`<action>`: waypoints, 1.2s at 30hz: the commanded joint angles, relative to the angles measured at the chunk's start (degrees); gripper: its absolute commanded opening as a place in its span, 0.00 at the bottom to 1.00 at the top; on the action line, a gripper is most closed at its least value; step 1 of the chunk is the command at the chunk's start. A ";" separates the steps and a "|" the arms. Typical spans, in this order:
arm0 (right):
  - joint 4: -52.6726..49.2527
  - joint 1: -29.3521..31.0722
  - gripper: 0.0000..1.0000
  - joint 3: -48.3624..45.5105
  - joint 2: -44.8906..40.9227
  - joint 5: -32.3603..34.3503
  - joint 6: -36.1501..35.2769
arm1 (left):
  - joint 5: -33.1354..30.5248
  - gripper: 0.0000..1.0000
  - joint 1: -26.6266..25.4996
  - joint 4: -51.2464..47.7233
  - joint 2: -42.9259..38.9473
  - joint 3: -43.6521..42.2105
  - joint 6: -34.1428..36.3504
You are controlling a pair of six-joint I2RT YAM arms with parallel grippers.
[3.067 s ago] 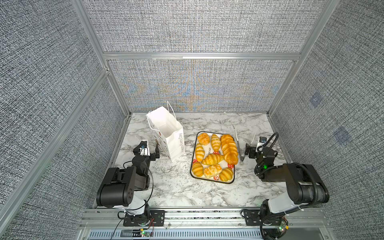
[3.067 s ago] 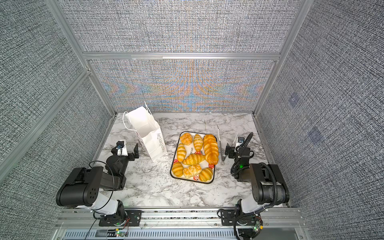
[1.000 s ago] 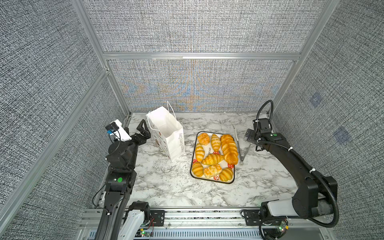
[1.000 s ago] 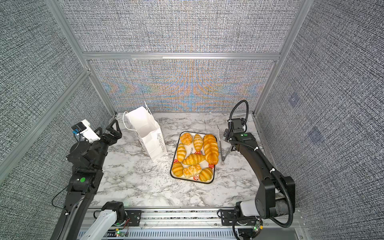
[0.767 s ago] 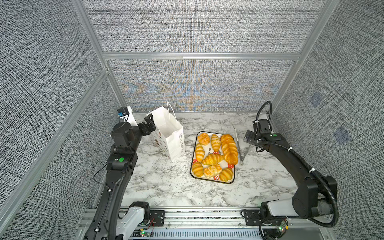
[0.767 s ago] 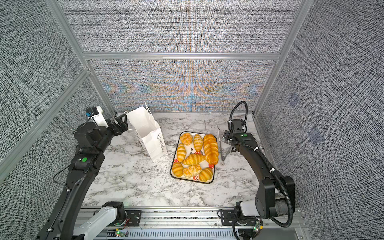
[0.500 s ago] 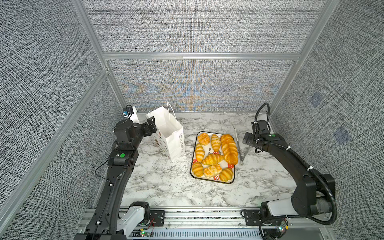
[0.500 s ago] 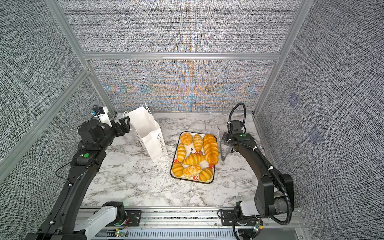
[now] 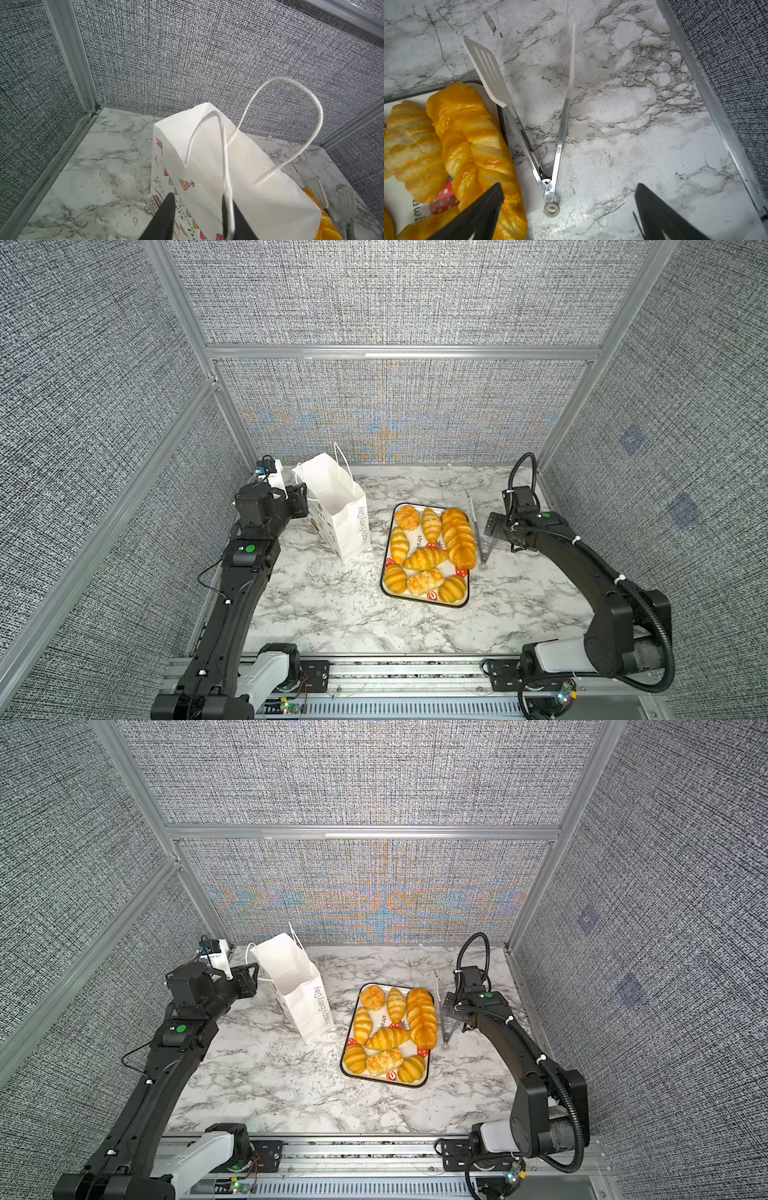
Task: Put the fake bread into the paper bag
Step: 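Close the left gripper on the bag handle while the right gripper lowers onto the tongs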
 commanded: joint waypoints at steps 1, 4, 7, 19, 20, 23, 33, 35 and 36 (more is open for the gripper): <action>-0.72 -0.18 0.99 -0.24 -0.10 -0.58 1.03 | 1.62 0.30 0.37 2.75 0.36 -0.27 -0.24; -1.02 -0.17 0.99 -0.45 0.08 -0.63 0.95 | 2.87 0.20 0.79 3.25 0.55 -0.66 -0.60; -0.62 -0.23 0.99 -1.11 0.41 -1.02 1.05 | 3.45 0.07 1.15 3.45 0.20 -1.02 -0.74; 3.86 -0.25 0.99 -2.40 5.58 -6.50 0.02 | 6.53 0.00 1.86 4.99 0.19 -2.43 -1.86; 4.04 -0.26 0.99 -2.15 6.12 -6.83 -0.15 | 6.41 0.00 1.90 4.99 0.16 -2.40 -1.86; 3.96 -0.50 0.99 -0.90 8.51 -6.90 -0.80 | 6.47 0.00 1.87 5.03 -0.07 -2.64 -1.92; 7.40 -2.41 0.99 -0.69 12.56 -9.43 -2.61 | 6.65 0.00 1.96 5.16 0.08 -2.70 -2.17; 7.73 -2.76 0.99 -0.36 13.19 -10.23 -3.03 | 7.05 0.00 2.04 5.36 0.35 -2.65 -2.22; 7.96 -2.78 0.99 -0.20 13.48 -10.31 -3.14 | 7.26 0.00 2.12 5.48 0.39 -2.61 -2.39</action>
